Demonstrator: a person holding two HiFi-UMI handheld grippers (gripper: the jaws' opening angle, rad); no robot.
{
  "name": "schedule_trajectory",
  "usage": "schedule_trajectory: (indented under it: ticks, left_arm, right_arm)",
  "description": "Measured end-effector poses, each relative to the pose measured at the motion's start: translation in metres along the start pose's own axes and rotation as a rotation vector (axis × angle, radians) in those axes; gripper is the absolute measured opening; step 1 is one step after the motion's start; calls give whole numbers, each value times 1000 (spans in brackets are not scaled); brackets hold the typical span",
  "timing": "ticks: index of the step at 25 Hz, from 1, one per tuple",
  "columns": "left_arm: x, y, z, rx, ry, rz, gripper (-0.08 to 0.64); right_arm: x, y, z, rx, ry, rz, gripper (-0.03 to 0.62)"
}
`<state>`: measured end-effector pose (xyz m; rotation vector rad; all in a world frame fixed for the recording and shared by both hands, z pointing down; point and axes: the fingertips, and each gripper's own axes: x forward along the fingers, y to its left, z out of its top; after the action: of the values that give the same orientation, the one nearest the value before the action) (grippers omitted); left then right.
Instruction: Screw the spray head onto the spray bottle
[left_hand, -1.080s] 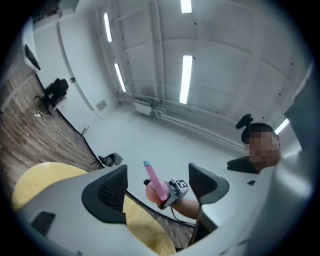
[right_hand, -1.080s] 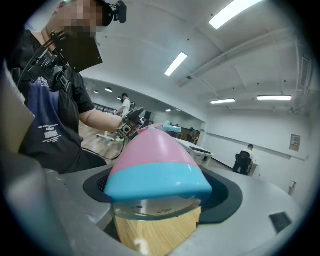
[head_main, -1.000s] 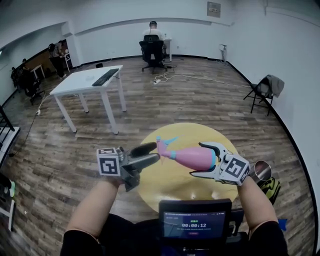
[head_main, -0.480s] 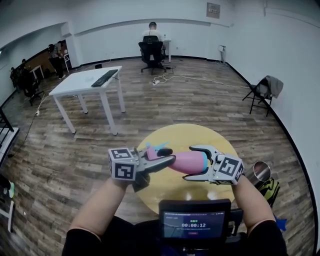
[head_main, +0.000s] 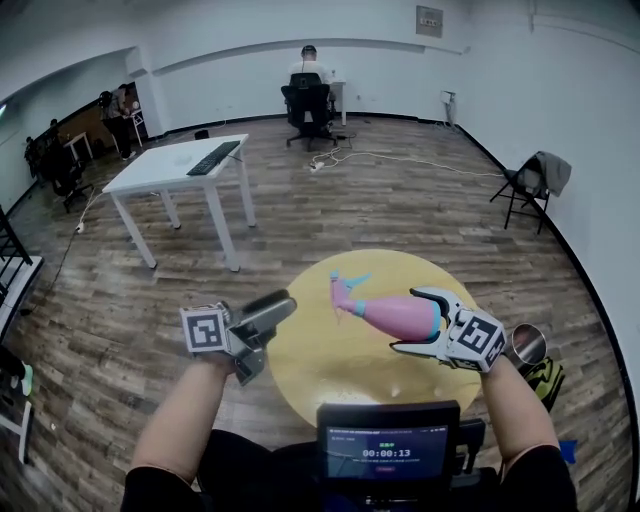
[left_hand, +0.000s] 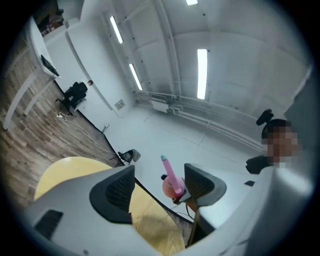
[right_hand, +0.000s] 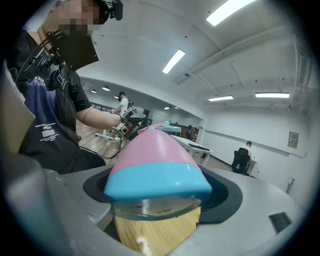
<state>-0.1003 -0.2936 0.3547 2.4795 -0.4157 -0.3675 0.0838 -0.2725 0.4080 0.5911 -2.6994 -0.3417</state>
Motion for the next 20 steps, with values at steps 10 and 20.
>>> schedule_trajectory:
  ticks: [10, 20]
  left_arm:
    - [64, -60, -70, 438, 383, -148, 173]
    - [2, -10, 9, 34, -60, -1, 311]
  right_arm:
    - [15, 35, 23, -65, 10, 160, 479]
    - [1, -7, 1, 110, -35, 38, 479]
